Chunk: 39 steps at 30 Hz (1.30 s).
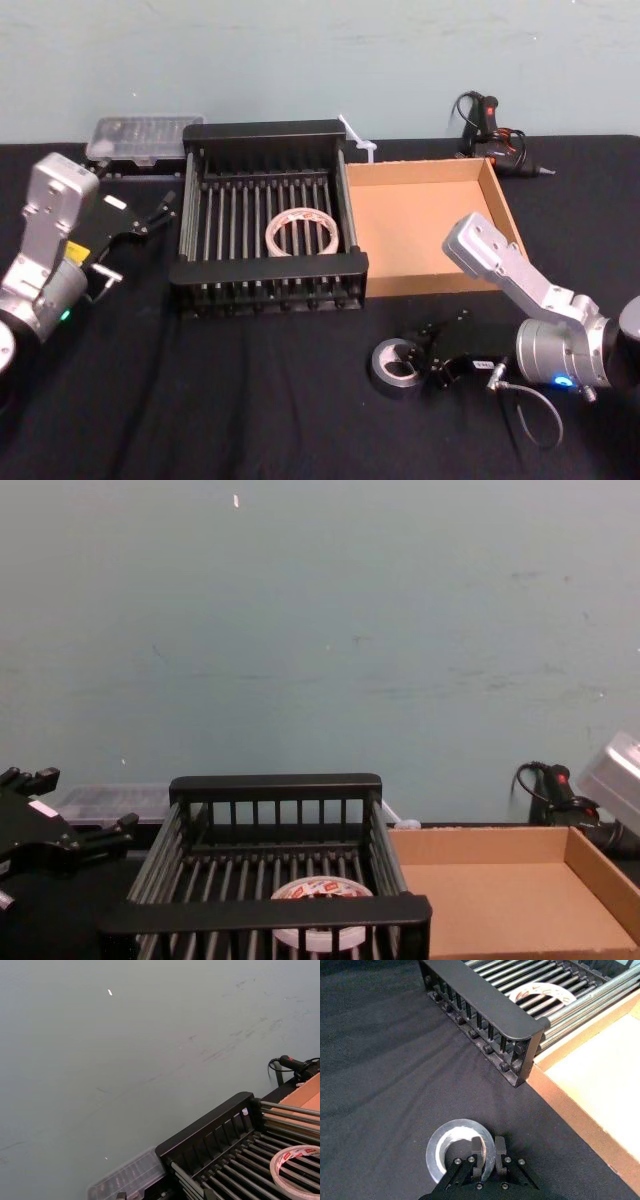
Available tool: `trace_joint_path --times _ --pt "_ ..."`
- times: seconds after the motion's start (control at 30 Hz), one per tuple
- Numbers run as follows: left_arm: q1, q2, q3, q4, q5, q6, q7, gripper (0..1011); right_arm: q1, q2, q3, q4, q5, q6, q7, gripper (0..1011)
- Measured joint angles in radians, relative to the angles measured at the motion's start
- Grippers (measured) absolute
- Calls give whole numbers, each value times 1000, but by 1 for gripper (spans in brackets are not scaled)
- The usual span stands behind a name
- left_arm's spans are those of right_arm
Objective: Pick up the white tape and place it into the black box , Pick up the silver tape and place it into the brown box.
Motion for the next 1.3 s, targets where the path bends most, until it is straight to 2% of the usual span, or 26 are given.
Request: trace_joint_path --times 0.37,0.8,0.93,1.3 --pt "0 0 0 0 0 0 0 1001 -1 6 8 -2 20 -15 17 157" --pt "0 0 0 0 0 0 0 1001 -7 5 74 -15 68 -34 -46 157" --pt "0 0 0 0 0 0 0 1001 1 -8 95 -4 73 -35 -76 157" --pt "0 0 0 0 0 0 0 1001 56 -77 158 69 74 -32 -171 157"
